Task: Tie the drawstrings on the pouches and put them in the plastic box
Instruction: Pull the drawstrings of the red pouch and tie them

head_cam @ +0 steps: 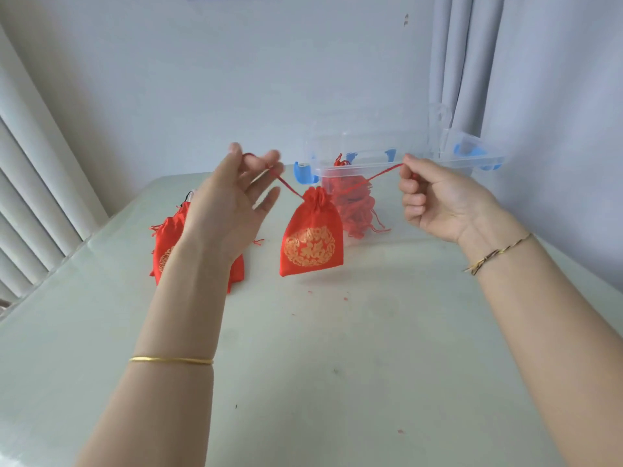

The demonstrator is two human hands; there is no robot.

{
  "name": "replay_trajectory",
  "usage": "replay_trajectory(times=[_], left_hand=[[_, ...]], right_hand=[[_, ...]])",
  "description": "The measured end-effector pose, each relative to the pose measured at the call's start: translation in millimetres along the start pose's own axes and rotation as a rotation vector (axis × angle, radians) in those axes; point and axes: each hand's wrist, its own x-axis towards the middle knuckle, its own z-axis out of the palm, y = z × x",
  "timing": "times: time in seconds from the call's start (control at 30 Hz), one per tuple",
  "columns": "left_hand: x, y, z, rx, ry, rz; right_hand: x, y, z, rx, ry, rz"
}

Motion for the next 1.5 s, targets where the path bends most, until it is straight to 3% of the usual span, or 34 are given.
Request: replay_trajectory(times=[0.2, 0.4, 0.53, 0.67, 0.77, 0.97, 1.13, 1.23, 1.3, 1.37, 1.5], left_hand=[[-18, -1, 32, 0.339, -0.234, 0.001], [-24, -7, 41, 0.667, -0.304, 0.019], [-25, -9, 43, 0.663, -0.329, 0.021], [-23, -7, 40, 0.574, -0.31, -0.009], [-22, -6, 39, 0.516, -0.306, -0.024], [-19, -6, 34, 0.402, -0.253, -0.009], [-18, -8, 35, 0.428, -0.193, 0.012], [-19, -7, 36, 0.457, -0.234, 0.03], [-20, -5, 37, 0.49, -0.277, 0.045], [-22, -5, 38, 0.551, -0.344, 0.08], [-25, -7, 45, 0.819, -0.364, 0.339]], right_hand=[[-21, -5, 34, -0.307, -0.01, -0.295], [-36, -1, 56, -0.437, -0.096, -0.456], [-34, 4, 56, -0.432, -0.128, -0.406], [-30, 6, 50, -0.479, -0.109, -0.229], [-30, 9, 49, -0.559, -0.217, -0.139], [-31, 8, 49, -0.576, -0.23, -0.205], [-35, 4, 47, -0.777, -0.416, -0.181], [-36, 1, 46, -0.886, -0.336, -0.166], [-31, 3, 44, -0.907, -0.176, -0.269], [-26, 7, 46, -0.804, -0.063, -0.372], [-24, 17, 51, -0.493, -0.222, -0.278]])
